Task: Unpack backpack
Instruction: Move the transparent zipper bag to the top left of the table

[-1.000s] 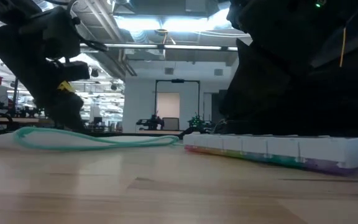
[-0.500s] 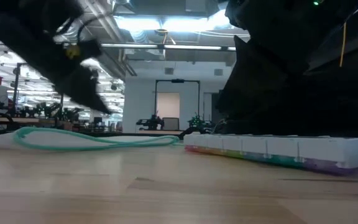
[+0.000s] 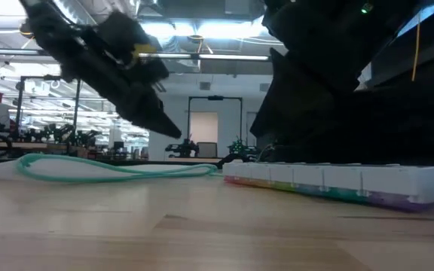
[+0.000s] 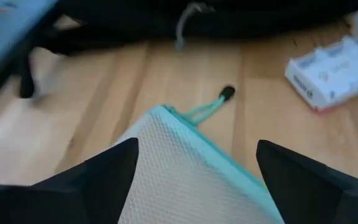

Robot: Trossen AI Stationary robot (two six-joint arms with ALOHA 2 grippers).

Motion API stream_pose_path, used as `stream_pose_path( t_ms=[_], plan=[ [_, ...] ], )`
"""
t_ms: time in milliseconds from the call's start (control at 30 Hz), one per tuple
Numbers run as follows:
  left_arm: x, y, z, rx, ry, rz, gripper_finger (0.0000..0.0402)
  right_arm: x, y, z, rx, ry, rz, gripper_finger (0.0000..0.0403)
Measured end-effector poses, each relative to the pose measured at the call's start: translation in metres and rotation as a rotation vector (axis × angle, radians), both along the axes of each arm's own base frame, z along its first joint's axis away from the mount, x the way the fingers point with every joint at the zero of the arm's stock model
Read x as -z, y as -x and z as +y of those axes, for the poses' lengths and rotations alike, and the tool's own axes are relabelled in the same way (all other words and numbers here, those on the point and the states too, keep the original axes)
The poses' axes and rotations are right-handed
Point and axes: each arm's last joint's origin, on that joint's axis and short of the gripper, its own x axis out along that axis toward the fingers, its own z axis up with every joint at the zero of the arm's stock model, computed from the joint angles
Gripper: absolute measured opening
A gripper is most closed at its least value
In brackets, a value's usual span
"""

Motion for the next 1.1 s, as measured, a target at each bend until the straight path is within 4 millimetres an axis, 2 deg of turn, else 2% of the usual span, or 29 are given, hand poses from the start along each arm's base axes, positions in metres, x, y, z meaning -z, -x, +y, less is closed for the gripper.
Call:
stream_pose_path(
  t_ms=[133,233,400,533,567,767,1100],
  plan=[
    [0.010,-0.014,0.027,0.007,0.054,0.083,0.0284,0.000,0.000,0.000,-0.001,0.001,0.001,0.0324],
    [0.022,-0.023,0.041,0.038,0.101,0.185,0.0244,0.000,0.000,0.000,-0.002,0.000,0.001,0.0324],
    [0.031,-0.036,0.046,0.101,0.131,0.252,0.0138,0.000,0.001,0.001,-0.004,0.004,0.007,0.0324],
    [0.032,-0.037,0.049,0.072,0.112,0.264,0.0033,0.000,0.001,0.001,-0.004,0.005,0.008,0.0324],
    [0.032,-0.036,0.051,0.049,0.096,0.270,0.0018,0.000,0.001,0.001,-0.006,0.007,0.008,0.0324],
    [0.031,-0.027,0.075,-0.146,0.042,0.286,0.0008,0.000,0.001,0.001,-0.006,0.007,0.007,0.0324],
    [0.030,0.000,0.120,-0.436,0.068,0.283,0.0001,0.000,0.001,0.000,-0.004,0.014,0.004,0.0324]
  ],
)
